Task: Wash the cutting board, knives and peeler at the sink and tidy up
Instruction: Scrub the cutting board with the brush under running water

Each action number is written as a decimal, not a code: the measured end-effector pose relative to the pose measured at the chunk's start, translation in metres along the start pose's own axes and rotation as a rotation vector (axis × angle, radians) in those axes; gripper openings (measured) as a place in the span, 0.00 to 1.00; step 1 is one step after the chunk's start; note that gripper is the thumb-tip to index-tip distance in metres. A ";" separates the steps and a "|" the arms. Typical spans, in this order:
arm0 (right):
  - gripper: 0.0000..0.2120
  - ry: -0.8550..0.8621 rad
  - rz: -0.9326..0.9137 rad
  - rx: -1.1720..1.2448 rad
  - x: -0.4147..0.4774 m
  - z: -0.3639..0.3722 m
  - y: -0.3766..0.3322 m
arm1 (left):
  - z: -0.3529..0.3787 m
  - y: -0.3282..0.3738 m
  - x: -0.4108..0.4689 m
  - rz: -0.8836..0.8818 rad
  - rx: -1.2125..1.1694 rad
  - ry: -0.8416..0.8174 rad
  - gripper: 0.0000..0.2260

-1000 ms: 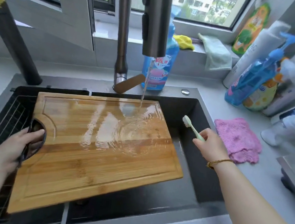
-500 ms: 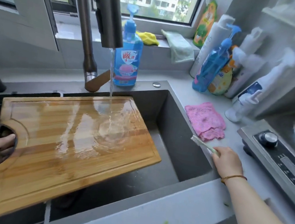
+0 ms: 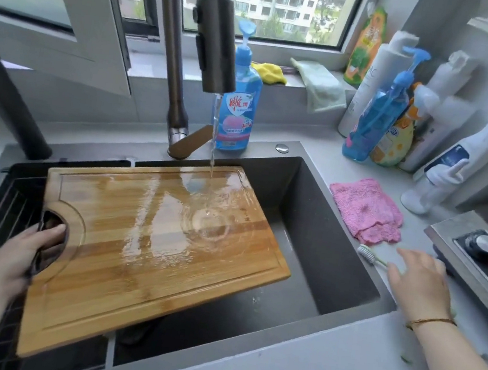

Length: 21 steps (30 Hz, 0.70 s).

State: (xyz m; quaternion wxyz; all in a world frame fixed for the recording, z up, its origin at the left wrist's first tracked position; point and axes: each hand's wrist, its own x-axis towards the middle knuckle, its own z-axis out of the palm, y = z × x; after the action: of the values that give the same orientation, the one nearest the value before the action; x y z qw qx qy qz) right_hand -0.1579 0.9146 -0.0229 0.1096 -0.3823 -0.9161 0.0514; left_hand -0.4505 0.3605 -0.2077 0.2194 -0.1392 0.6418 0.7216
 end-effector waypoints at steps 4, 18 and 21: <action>0.20 0.040 -0.187 0.125 -0.001 0.001 -0.046 | 0.052 0.054 -0.084 0.005 0.016 0.091 0.20; 0.28 -0.944 0.308 0.566 0.018 0.088 -0.184 | 0.111 0.101 -0.145 0.048 -0.011 0.089 0.09; 0.31 -1.035 0.413 0.622 0.018 0.095 -0.185 | 0.111 0.102 -0.143 0.030 0.005 0.100 0.09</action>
State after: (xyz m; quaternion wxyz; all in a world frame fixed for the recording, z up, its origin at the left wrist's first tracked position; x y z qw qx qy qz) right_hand -0.3205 0.7969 -0.0795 -0.2534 -0.4270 -0.7001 0.5132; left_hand -0.3681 0.4425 -0.0350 0.1764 -0.1650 0.6559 0.7151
